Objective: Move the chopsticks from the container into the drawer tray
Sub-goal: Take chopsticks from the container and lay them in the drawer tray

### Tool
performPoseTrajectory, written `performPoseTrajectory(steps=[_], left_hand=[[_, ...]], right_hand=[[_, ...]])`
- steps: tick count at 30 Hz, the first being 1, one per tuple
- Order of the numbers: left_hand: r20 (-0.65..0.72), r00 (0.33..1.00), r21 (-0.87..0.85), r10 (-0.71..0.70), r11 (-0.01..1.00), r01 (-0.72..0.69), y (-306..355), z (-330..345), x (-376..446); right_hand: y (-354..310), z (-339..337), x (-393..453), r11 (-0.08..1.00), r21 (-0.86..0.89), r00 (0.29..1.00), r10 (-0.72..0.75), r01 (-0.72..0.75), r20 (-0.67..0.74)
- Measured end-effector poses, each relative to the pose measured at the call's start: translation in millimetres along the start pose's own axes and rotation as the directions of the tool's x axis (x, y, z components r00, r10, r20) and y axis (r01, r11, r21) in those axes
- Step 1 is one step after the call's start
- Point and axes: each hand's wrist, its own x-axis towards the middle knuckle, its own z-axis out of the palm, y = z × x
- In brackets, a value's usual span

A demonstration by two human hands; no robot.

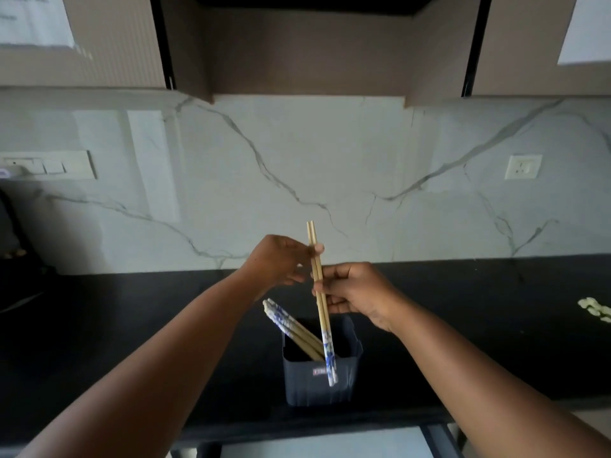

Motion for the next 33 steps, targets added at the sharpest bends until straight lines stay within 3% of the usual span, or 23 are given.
performPoseTrajectory(steps=[4,7,9,12,15,18,22,30,33], left_hand=[[-0.28,0.933,0.398,0.228,0.911,-0.103,-41,-1,-5],[-0.31,0.891,0.504,0.331,0.852,-0.141,-88,0,-5],[-0.293,0.883,0.579,0.366,0.803,-0.14,-127,3,-4],[-0.257,0.932,0.646,0.255,0.763,-0.03,-190,14,-8],[-0.179,0.984,0.706,0.015,0.698,0.118,-241,32,-16],[-0.061,0.986,0.794,-0.152,0.591,0.141,-279,52,-26],[-0.052,0.99,0.854,-0.13,0.509,0.111,-300,61,-31],[-0.055,0.99,0.853,-0.131,0.509,0.114,-301,60,-30],[-0.054,0.99,0.855,-0.129,0.506,0.112,-300,60,-30]], right_hand=[[28,4,-7,0.991,-0.131,0.999,0.032,-0.031,0.012],[64,12,-15,0.972,-0.219,0.993,0.098,-0.081,0.066],[94,18,-21,0.923,-0.379,0.988,0.113,-0.064,0.109],[139,26,-36,0.823,-0.568,0.968,0.163,-0.026,0.192],[181,33,-55,0.756,-0.655,0.932,0.239,-0.002,0.274],[220,37,-69,0.673,-0.739,0.872,0.344,0.029,0.348],[267,50,-80,0.573,-0.812,0.822,0.406,0.111,0.399],[318,89,-86,0.319,-0.898,0.746,0.507,0.304,0.433],[327,95,-89,0.275,-0.891,0.71,0.537,0.362,0.455]])
